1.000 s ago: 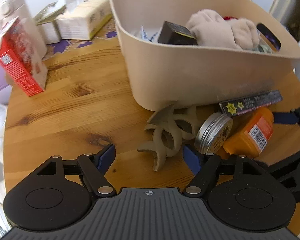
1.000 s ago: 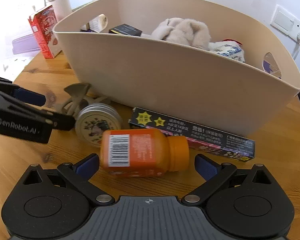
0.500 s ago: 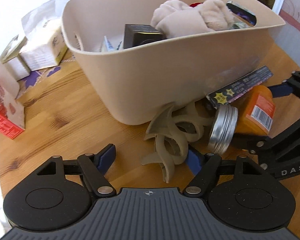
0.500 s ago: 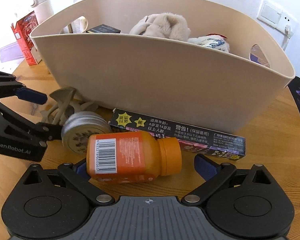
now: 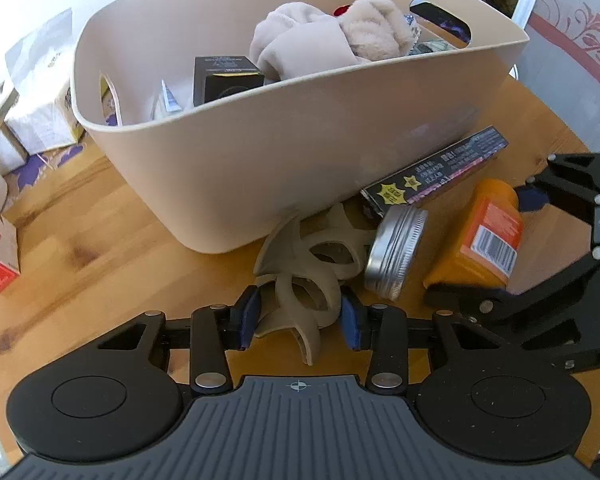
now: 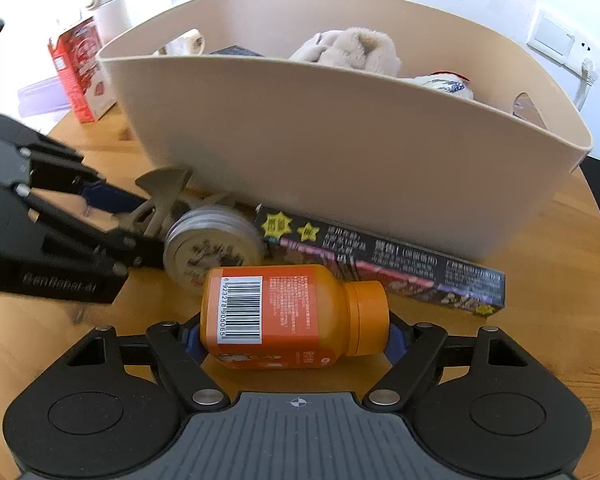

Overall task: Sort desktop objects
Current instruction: 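Grasp the grey claw clip with the left tool while the right tool grasps the orange bottle, then carry the clip and bottle over the basket and open both tools to drop them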

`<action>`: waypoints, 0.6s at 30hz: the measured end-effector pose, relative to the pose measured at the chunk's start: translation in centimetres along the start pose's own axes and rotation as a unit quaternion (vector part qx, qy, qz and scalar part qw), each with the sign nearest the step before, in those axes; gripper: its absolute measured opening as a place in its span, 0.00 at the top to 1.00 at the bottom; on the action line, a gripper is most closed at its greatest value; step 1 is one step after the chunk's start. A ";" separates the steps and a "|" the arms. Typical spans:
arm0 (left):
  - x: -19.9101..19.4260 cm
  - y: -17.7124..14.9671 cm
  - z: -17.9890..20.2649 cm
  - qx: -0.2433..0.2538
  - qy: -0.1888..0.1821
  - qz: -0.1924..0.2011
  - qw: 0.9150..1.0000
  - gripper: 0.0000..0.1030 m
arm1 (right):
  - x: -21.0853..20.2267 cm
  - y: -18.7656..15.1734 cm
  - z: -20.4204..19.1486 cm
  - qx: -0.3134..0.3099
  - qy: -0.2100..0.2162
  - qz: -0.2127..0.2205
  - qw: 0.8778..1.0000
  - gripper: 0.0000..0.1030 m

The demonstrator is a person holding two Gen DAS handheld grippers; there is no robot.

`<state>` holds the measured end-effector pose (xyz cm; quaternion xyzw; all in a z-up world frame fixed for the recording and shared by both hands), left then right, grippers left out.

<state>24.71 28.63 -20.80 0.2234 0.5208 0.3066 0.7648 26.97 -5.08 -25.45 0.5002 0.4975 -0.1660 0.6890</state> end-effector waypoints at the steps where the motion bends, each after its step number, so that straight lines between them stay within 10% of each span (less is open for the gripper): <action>1: 0.0 -0.1 0.1 -0.002 0.000 -0.001 1.000 0.59 | -0.2 -0.3 0.1 0.001 0.001 0.000 1.000 0.23; 18: -4.0 -2.8 0.9 -0.083 0.022 0.032 0.996 0.59 | -4.1 -2.2 2.3 0.014 0.016 0.021 1.000 0.23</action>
Point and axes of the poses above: each gripper's, at about its wrist camera, not at the fingertips, and x roughly the way its jaws point, z to its right, y to its top, the point moved 6 cm from there along x, roughly the way its jaws point, and after that the axes turned 1 degree about -x, right-handed, at the moved point
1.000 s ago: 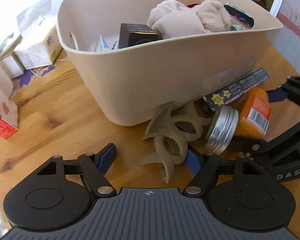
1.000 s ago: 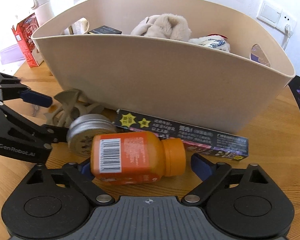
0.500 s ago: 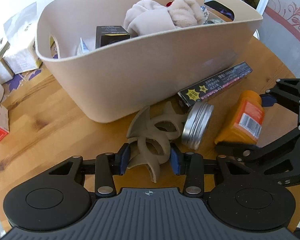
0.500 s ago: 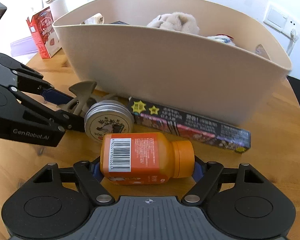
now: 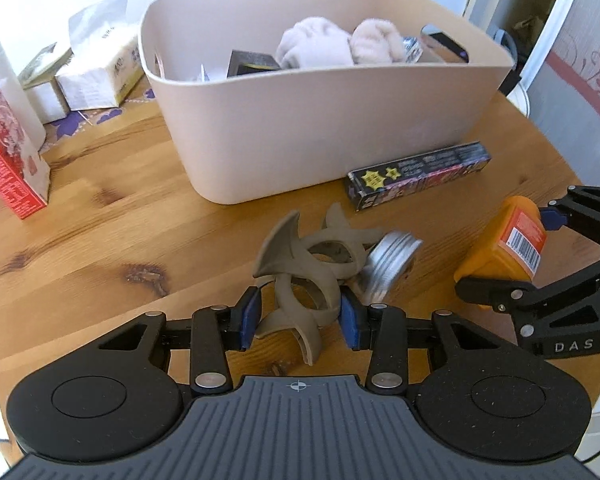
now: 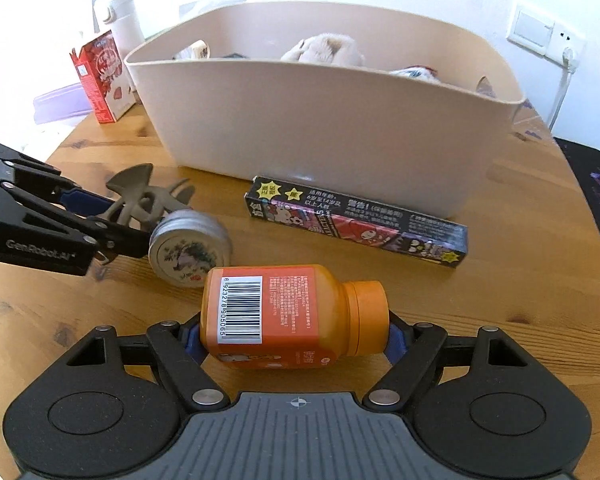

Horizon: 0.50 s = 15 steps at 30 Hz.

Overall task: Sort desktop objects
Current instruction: 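Carry the clip and bottle over the basket and open both tools to drop them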

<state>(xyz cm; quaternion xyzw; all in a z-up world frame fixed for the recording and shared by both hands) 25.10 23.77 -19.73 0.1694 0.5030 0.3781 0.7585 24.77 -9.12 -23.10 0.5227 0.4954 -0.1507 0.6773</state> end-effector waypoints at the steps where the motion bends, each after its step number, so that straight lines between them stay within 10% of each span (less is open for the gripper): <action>1: -0.3 -0.2 -0.2 0.000 0.000 0.001 1.000 0.59 | -0.3 0.1 0.2 0.002 -0.001 0.003 1.000 0.23; 15: -2.7 -0.2 0.1 -0.034 0.002 0.025 0.999 0.60 | -2.5 0.8 1.5 0.012 -0.013 0.027 0.999 0.23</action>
Point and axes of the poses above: each gripper's, at about its wrist camera, not at the fingertips, and x roughly the way its jaws point, z to its right, y to its top, the point moved 6 cm from there along x, roughly the way its jaws point, and after that the axes turned 1 degree about -x, right-handed, at the moved point
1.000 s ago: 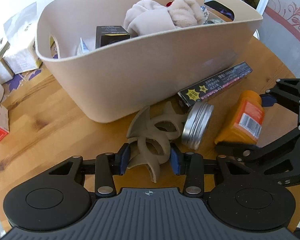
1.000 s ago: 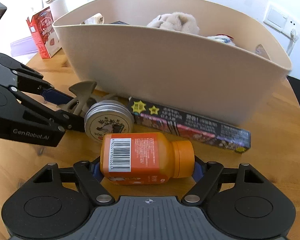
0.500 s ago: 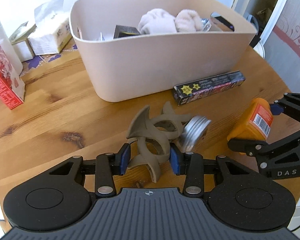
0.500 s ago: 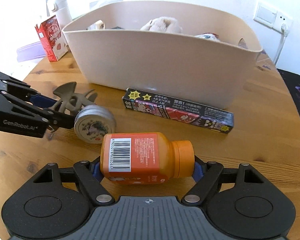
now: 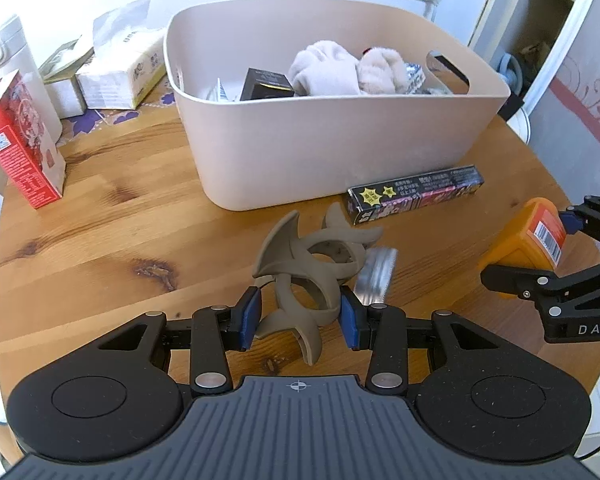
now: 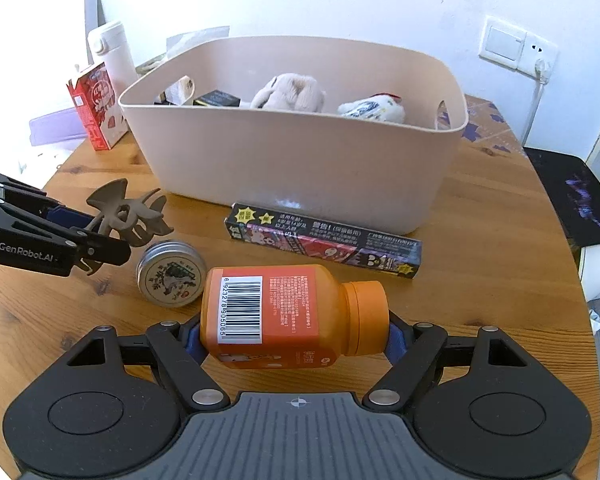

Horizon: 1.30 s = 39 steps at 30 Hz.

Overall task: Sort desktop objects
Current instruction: 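Carry the clip and bottle over the basket and open both tools to drop them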

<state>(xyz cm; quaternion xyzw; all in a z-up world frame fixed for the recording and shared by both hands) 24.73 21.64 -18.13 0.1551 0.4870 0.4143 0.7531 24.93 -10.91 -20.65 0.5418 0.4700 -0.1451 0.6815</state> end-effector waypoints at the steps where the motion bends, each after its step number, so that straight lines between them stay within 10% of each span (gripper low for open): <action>1: -0.3 0.0 0.0 -0.001 0.000 0.002 1.000 0.60 | -0.2 0.1 0.0 0.000 0.000 0.003 1.000 0.23; 21: -7.6 2.2 -1.5 -0.033 0.018 0.080 0.996 0.60 | -7.1 3.9 1.4 0.018 0.010 0.083 0.996 0.23; 39: -9.9 11.3 0.5 0.014 0.044 0.162 0.986 0.60 | -9.5 11.6 2.2 -0.038 0.014 0.158 0.987 0.23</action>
Point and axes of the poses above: each gripper's, at about its wrist camera, not at the fingertips, and x roughly the way its jaws point, z to its right, y to its top, the point moved 6 cm from there along x, roughly the way its jaws point, and after that the axes turned 1 degree about -x, right-handed, at the moved point
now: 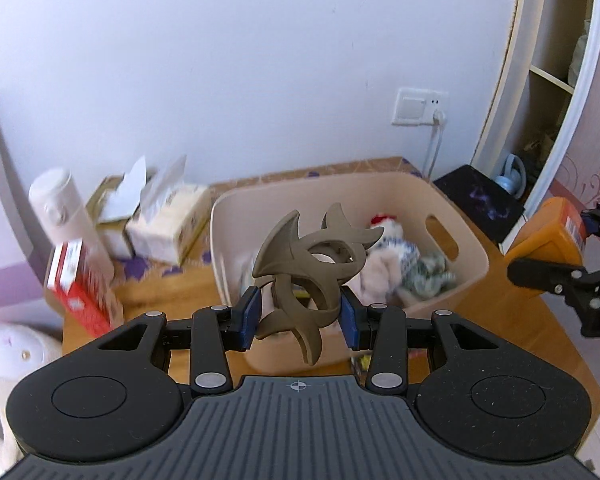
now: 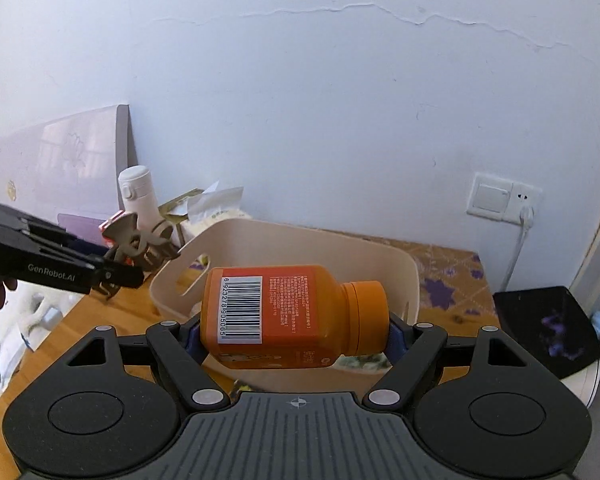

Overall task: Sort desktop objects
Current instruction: 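Carry the clip and bottle over the basket and open both tools to drop them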

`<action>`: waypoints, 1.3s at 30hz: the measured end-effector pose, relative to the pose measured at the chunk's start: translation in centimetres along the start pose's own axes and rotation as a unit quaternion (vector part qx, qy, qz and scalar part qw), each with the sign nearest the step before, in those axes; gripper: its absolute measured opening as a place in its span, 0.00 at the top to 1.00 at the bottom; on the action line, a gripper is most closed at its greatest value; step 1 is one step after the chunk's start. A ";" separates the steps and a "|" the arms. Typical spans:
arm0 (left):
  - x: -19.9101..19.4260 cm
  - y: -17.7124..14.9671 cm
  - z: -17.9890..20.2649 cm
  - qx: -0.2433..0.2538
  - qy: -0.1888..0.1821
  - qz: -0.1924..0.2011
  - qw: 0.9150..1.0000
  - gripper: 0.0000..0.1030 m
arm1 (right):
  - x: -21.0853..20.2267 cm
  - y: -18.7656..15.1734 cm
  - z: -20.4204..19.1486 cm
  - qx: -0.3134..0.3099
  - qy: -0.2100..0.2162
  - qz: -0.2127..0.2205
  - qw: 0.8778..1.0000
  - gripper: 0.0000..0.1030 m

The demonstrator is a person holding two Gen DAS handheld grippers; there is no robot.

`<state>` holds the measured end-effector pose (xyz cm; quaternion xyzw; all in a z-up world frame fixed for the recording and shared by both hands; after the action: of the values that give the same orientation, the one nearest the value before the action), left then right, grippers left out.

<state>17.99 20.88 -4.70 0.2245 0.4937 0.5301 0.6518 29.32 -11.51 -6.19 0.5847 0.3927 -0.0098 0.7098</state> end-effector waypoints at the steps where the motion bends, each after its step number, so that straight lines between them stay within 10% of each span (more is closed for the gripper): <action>1: 0.3 0.5 0.2 0.002 0.002 0.003 1.000 0.60 | 0.4 0.3 0.3 -0.001 0.000 0.000 1.000 0.23; 18: 7.8 4.9 3.4 0.021 0.048 0.003 0.999 0.59 | 7.9 2.4 5.0 -0.021 0.004 -0.014 1.000 0.23; 39: 15.7 1.3 1.8 -0.026 0.086 -0.108 0.990 0.59 | 17.9 -1.1 4.7 -0.061 0.017 -0.120 0.991 0.23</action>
<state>18.17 36.09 -9.30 0.1063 0.5551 0.4865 0.6662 43.77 -7.84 -17.23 0.4889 0.4720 -0.0605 0.7311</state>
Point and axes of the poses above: each gripper's, at about its wrist camera, not at the fingertips, and x roughly the way its jaws point, z to its right, y to its top, the point moved 6 cm from there along x, roughly the way its jaws point, and after that the axes turned 1 degree about -x, right-handed, at the moved point
